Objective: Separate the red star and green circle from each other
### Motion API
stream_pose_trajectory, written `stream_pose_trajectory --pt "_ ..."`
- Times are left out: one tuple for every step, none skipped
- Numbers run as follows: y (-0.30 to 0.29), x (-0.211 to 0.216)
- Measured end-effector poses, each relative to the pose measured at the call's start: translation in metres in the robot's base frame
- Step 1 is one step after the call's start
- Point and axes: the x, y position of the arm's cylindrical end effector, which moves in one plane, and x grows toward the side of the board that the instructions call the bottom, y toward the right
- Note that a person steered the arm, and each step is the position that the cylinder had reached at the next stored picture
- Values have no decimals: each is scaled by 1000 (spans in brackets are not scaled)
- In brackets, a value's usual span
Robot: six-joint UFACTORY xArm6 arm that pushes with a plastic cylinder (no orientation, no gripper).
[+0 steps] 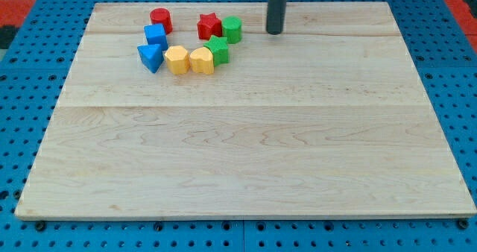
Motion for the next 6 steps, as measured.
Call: stream_pose_trajectory --pt "-21 0" --pt "-26 17" --pt "-30 44" --pt "-47 30" --pt "-69 16" --pt "-85 16"
